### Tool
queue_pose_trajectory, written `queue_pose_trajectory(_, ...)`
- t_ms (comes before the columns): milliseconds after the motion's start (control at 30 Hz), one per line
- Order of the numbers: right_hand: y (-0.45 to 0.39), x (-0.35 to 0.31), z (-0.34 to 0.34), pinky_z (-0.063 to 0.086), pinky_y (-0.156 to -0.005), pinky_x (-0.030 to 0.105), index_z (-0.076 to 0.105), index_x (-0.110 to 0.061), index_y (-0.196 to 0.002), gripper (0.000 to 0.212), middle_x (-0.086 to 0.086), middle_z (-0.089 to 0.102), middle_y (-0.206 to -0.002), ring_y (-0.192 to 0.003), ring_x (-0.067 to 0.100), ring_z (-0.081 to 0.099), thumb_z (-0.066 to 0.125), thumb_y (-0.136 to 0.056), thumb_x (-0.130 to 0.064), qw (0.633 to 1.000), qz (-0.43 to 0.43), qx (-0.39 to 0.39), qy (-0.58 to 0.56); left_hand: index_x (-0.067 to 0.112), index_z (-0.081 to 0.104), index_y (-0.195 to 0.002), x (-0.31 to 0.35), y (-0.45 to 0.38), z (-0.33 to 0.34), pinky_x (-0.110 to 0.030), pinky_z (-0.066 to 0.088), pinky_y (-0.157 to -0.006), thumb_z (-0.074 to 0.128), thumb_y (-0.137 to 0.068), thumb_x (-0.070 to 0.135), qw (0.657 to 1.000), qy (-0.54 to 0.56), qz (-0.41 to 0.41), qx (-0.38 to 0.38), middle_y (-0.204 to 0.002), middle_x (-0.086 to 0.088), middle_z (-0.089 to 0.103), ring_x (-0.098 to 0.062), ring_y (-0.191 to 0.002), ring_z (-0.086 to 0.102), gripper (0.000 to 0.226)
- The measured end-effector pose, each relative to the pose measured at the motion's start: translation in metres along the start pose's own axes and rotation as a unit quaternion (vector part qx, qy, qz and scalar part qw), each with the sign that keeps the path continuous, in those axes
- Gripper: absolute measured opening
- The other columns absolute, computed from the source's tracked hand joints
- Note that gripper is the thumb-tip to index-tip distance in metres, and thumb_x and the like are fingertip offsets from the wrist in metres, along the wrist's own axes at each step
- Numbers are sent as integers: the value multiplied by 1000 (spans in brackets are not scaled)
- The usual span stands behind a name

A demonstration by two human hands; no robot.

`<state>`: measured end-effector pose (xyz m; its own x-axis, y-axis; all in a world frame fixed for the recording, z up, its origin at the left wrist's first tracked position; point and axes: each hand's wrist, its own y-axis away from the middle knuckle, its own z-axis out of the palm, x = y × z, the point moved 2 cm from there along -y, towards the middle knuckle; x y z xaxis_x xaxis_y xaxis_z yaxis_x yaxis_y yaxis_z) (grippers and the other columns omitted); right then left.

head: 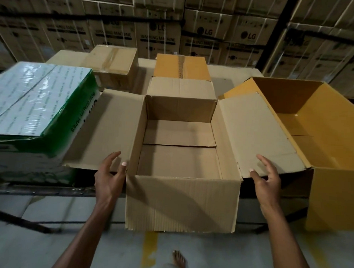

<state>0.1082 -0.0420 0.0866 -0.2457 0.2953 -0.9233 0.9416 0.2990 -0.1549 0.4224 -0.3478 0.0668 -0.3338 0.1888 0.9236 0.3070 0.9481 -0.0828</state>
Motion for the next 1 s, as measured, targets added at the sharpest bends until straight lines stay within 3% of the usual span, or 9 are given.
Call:
queue_pose_trajectory(100,-2,-6,-4,36,-89,9,60,-24,-143,51,-8,52,-151,-135,9,44,66,-97,-5,998,-13,31,-50,47,57,-135,1,2,-7,-60,53,-97,58,-93,56,999,-26,30,11,-149,6,52,-30,-130,54,43)
queue_pose_trajectory(233,-7,-13,-12,45,-107,29,67,-18,-133,45,3,55,-145,-136,21,51,65,-88,-16,989,-143,27,36,40,60,-134,22,6,-19,-57,43,-102,55,-89,52,992,-83,81,49,-142,6,59,-28,-124,50,46)
queue_pose_trajectory(367,-20,-38,-22,49,-107,42,69,-13,-132,41,5,62,-139,-132,20,55,65,-91,-14,966,-229,-5,119,27,66,-129,54,0,-33,-54,45,-96,54,-94,42,972,-150,171,67,-128,-5,69,-19,-94,56,41)
queue_pose_trajectory(467,-36,-69,-31,55,-99,38,66,-21,-138,40,-3,62,-142,-128,13,57,66,-98,-16,957,-213,-70,183,26,73,-119,78,-16,-41,-44,49,-84,50,-95,45,951,-222,210,47,-124,-2,72,-27,-94,65,38)
queue_pose_trajectory(567,-52,-100,-33,54,-99,39,64,-32,-140,41,-6,62,-144,-125,17,61,66,-99,-29,931,-198,-120,283,27,77,-110,109,-28,-46,-46,56,-78,56,-98,47,915,-306,264,11,-122,2,73,-31,-100,69,31)
queue_pose_trajectory(667,-59,-126,-31,54,-97,41,62,-36,-141,42,-7,59,-148,-124,18,61,65,-99,-37,907,-199,-138,344,31,76,-109,131,-39,-49,-35,53,-59,64,-95,42,892,-357,278,-7,-108,-2,77,-31,-86,71,21)
queue_pose_trajectory(800,-66,-144,-25,51,-85,34,63,-36,-139,40,-4,63,-141,-117,19,64,64,-99,-43,893,-191,-143,382,27,76,-113,147,-51,-53,-21,40,-47,65,-96,41,886,-389,249,-30,-90,-5,75,-21,-66,62,25)
queue_pose_trajectory(900,-84,-151,-18,50,-82,34,66,-37,-136,37,-1,68,-132,-111,20,64,64,-99,-45,888,-156,-185,392,26,73,-120,157,-69,-45,-18,37,-45,60,-99,41,890,-396,212,-79,-97,-1,75,-11,-69,59,29)
queue_pose_trajectory(1000,-108,-162,-3,47,-80,33,66,-36,-135,37,0,68,-131,-105,16,61,65,-99,-46,872,-149,-213,415,26,70,-122,162,-95,-29,-25,52,-53,57,-100,42,891,-382,223,-106,-110,0,75,-11,-78,64,31)
